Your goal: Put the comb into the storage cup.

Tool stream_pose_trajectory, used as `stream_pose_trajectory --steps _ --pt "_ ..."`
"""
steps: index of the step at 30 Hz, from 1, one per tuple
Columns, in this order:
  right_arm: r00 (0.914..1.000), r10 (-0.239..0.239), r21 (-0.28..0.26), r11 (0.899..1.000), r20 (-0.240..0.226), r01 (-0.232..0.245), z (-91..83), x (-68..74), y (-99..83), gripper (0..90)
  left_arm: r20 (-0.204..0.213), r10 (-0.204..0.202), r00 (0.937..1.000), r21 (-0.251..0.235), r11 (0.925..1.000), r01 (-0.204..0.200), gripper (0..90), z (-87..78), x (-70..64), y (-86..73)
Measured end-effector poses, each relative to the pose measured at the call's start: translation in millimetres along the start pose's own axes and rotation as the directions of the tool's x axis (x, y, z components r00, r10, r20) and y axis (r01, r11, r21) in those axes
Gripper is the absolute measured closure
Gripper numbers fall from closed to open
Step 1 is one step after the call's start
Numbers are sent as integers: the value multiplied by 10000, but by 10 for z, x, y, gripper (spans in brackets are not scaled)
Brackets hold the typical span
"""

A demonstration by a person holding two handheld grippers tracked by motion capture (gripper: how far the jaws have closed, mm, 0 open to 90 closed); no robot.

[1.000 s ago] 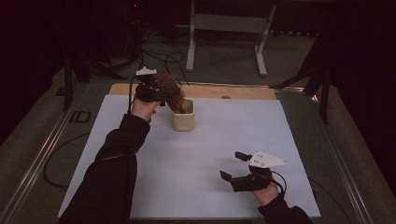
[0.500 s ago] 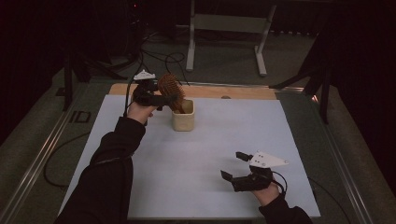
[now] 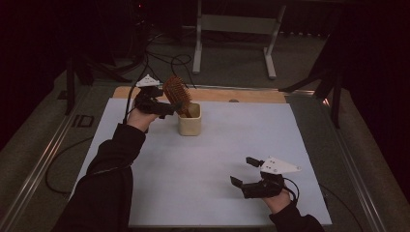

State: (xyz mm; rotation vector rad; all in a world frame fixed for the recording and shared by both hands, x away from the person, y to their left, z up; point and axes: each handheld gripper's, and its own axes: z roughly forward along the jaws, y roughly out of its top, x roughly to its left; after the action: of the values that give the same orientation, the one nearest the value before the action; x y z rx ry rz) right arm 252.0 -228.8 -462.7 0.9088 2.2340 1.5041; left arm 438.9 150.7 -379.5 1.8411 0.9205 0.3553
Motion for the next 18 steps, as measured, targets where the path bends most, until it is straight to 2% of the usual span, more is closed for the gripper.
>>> stream_pose_trajectory --steps 7,12,16,18 --pt "10000 -19 -15 10000 -63 19 7 1 0 94 -166 147 9998 71 9999 -146 0 -86 30 -47" --pt "10000 32 4 10000 -59 -32 7 -3 -1 94 -77 192 9998 73 9998 -191 0 -142 37 -97" --pt "10000 80 73 9999 -36 -79 22 -11 -10 94 66 402 9992 74 9992 -403 0 -207 21 -177" --pt "10000 84 67 9999 -47 -84 25 -17 -13 94 168 348 9993 24 9994 -349 0 -237 22 -207"
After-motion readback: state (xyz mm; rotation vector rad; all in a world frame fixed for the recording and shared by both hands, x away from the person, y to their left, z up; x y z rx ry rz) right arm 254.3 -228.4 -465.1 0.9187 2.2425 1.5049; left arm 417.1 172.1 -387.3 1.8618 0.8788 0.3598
